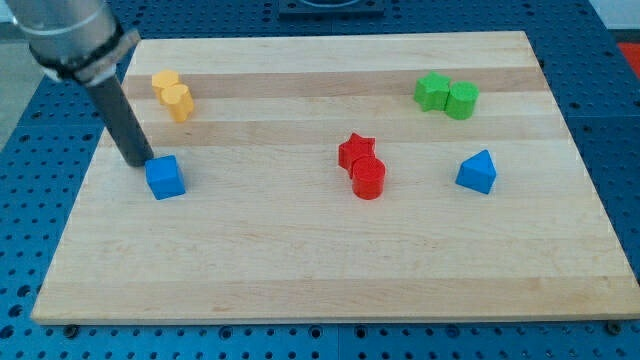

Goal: Move blue cube vertically towards red circle

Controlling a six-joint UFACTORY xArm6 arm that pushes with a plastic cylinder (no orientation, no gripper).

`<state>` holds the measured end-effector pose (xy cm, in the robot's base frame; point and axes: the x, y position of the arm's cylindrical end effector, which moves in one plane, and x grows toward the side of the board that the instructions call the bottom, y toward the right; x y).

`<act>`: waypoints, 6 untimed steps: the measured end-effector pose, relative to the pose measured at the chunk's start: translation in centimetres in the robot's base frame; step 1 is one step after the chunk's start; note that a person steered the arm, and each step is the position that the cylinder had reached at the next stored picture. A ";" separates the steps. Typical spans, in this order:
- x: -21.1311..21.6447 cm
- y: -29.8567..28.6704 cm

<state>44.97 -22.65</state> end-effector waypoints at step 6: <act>10.3 18.5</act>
